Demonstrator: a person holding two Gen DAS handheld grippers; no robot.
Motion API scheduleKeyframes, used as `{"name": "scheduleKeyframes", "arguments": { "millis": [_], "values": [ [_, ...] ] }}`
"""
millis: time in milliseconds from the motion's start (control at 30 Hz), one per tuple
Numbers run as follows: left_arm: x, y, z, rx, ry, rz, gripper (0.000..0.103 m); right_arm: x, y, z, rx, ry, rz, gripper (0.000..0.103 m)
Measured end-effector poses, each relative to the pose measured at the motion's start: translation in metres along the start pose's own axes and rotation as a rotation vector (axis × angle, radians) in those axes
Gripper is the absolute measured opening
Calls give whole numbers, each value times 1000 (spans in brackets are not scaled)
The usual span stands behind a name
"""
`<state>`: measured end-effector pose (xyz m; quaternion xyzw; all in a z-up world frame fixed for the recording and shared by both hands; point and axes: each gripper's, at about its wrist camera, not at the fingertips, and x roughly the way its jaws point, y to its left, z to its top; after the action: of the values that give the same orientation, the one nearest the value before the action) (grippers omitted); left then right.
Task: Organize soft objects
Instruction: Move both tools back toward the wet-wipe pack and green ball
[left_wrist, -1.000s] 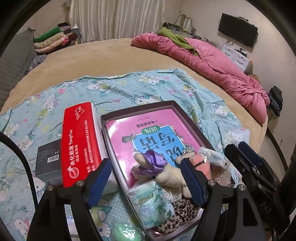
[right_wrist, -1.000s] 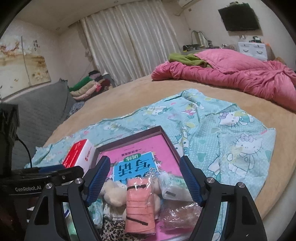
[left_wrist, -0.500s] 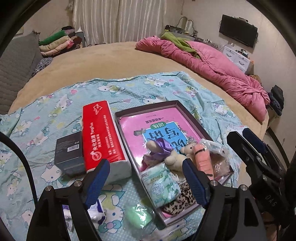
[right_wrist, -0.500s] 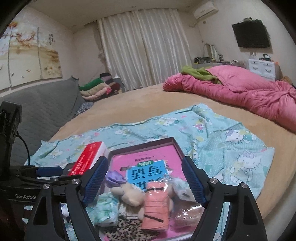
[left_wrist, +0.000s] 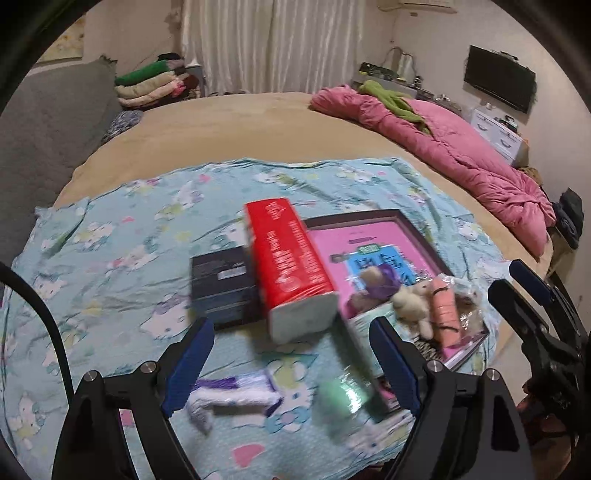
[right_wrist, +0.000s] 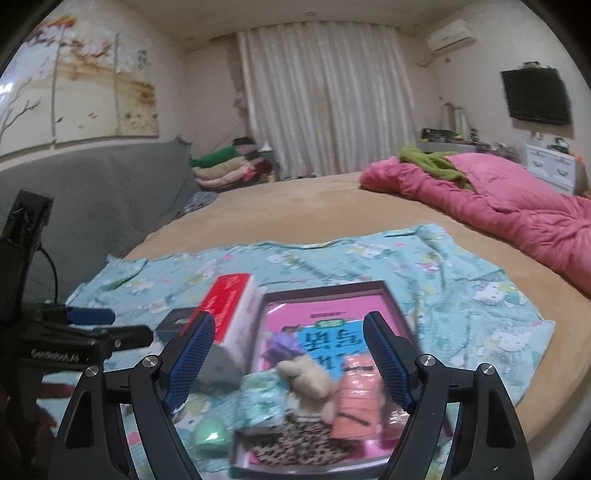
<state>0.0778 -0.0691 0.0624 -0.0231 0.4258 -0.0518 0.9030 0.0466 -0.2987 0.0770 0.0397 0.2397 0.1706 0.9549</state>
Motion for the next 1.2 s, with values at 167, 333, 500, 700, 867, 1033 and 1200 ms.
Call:
{"name": "scheduleKeyframes", "arguments": {
  "millis": [167, 333, 500, 700, 867, 1033, 1200],
  "values": [
    [-7, 30, -11, -33, 3, 31, 86, 5, 29, -5, -55, 42, 52, 83],
    [-11, 52, -21, -66, 13, 51, 86, 12, 48, -11, -78, 95, 99, 83],
    [-10, 63, -31, -67, 25, 73, 86, 17, 63, -17, -122, 133, 113, 83],
    [-5, 77, -40, -80, 45, 87, 86, 26, 79, -28, -175, 193, 141, 83],
    [4, 89, -50, -84, 69, 98, 86, 35, 89, -37, -225, 239, 142, 83],
    [13, 100, -61, -110, 96, 76, 86, 42, 95, -44, -260, 271, 137, 83],
    [23, 101, -70, -89, 125, 21, 86, 49, 100, -51, -292, 297, 135, 83]
  ]
}}
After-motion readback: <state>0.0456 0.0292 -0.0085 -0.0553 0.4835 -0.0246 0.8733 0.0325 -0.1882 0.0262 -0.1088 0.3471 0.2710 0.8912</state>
